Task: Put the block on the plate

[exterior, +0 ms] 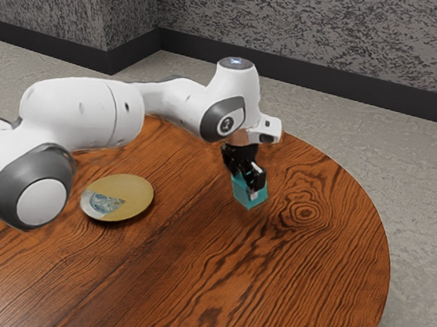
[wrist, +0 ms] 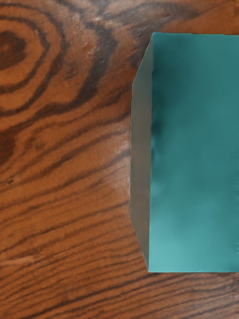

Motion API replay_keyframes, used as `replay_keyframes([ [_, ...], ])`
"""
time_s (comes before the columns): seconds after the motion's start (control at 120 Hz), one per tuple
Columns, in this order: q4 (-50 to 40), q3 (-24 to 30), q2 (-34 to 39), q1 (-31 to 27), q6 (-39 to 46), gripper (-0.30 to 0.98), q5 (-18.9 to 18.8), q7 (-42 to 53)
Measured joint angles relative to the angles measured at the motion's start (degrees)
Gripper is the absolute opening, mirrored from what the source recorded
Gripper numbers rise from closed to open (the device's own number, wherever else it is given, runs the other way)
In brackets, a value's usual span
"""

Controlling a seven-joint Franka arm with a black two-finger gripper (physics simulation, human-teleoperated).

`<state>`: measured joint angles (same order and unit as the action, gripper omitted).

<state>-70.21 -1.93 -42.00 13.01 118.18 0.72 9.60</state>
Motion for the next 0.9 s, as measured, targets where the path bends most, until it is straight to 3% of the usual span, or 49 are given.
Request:
replay_keyframes([
  [0.233,-17.09,-1.29,15.72,-7.44,-2.47,0.33,-1.83,-1.49],
  [0.383,-26.16,-1.30,20.73,-13.15,-2.98,0.33,-1.72,-2.48],
  [0.608,-32.83,-1.30,23.32,-19.57,-2.68,0.34,-0.59,-3.54],
  [0.9,-29.01,-1.31,17.59,-23.01,-1.83,0.36,0.93,-3.35],
])
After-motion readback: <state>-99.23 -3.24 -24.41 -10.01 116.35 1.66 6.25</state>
